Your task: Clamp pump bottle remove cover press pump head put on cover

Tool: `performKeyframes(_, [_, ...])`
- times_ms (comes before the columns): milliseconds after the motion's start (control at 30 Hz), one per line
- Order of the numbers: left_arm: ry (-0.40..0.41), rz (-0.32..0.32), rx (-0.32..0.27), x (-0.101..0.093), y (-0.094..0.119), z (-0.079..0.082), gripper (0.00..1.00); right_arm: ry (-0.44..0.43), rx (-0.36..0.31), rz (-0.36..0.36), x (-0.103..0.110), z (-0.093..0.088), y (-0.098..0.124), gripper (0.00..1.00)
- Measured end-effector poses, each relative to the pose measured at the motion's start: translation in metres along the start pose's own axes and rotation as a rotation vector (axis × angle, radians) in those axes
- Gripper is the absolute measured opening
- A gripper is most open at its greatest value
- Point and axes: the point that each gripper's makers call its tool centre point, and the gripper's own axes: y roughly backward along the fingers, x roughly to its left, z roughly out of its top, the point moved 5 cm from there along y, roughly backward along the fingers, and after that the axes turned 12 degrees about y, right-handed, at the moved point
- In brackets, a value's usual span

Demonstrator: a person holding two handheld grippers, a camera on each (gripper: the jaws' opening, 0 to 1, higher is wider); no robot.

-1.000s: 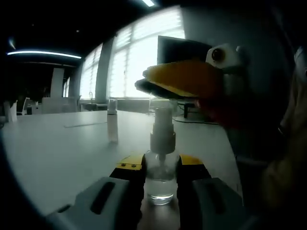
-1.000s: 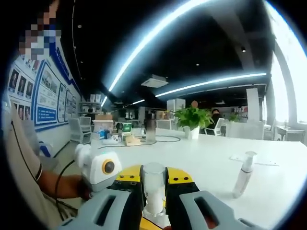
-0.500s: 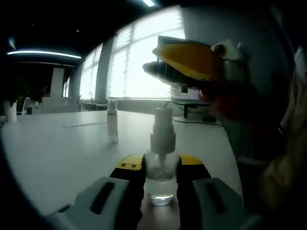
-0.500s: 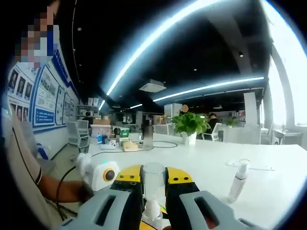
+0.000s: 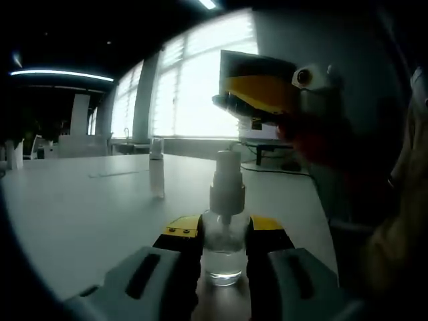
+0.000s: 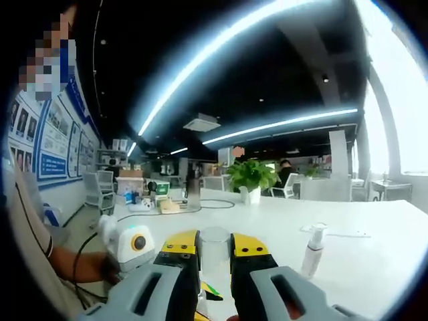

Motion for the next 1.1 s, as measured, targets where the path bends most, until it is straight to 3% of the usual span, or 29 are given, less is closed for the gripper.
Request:
performKeyframes(333, [0.003,0.001,0.000,0.000,0.000,0.000,0.16,0.001,0.024,-0.063,-0.017,-0.010,0.007,0.12])
performKeyframes(767, [0.002,-0.001,0.000,0.001,0.000,0.000,0.16,-0.019,0.094,-0.152,-0.043,-0.044,0.012,0.12])
performKeyframes(1100, [0.002,-0.001,0.000,0.001,0.000,0.000,0.16,-0.033,0.114,-0.193,-0.051,-0.057,0.012,0.12])
